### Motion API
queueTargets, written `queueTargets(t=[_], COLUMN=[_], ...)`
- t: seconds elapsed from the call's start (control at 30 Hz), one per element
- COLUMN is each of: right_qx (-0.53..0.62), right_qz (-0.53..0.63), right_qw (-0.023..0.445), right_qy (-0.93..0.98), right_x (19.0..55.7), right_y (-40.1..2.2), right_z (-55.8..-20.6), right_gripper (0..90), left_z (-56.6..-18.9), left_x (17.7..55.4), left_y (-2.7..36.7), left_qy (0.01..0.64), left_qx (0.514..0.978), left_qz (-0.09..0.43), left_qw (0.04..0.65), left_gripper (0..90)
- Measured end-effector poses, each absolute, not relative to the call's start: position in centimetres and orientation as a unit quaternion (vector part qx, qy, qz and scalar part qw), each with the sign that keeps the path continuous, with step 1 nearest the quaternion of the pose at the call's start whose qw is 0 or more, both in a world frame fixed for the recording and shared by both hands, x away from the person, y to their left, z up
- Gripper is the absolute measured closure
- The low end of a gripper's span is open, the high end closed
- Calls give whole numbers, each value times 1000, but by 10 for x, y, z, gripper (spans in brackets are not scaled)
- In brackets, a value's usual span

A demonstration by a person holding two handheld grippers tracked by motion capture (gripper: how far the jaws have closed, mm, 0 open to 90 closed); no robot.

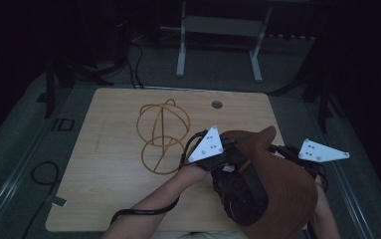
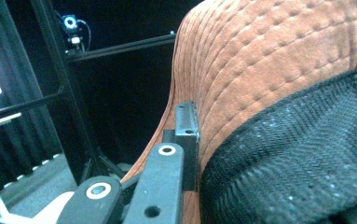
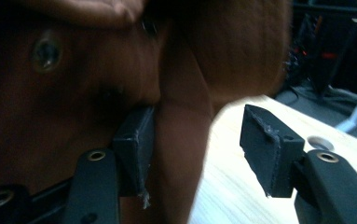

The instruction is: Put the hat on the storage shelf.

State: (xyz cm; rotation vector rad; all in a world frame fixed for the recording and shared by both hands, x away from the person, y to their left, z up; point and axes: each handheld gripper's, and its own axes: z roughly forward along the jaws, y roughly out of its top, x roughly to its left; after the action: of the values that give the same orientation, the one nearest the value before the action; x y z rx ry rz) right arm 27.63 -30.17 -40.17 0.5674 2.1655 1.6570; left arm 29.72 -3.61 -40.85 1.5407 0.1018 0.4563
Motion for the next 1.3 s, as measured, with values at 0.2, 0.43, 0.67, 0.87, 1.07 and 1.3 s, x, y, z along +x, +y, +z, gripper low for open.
queueTargets(t=[0.2,0.43,0.67,0.87,1.07,1.3], right_qx=[173,176,179,177,190,193], right_qz=[606,613,611,611,618,617], right_qw=[171,159,150,144,156,172], right_qy=[757,753,757,758,746,743], right_x=[275,279,280,277,278,278], right_y=[-293,-292,-289,-289,-295,-300], right_z=[-399,-400,-402,-401,-398,-391], right_gripper=[439,655,863,875,876,876], left_z=[-405,-405,-406,-402,-398,-395], left_x=[291,291,295,296,295,291], left_y=[-43,-47,-45,-40,-30,-16], left_qy=[45,59,66,70,89,109], left_qx=[688,694,700,704,701,710], left_qz=[208,218,199,210,221,238], left_qw=[694,683,682,675,672,653], left_gripper=[868,866,862,696,471,405])
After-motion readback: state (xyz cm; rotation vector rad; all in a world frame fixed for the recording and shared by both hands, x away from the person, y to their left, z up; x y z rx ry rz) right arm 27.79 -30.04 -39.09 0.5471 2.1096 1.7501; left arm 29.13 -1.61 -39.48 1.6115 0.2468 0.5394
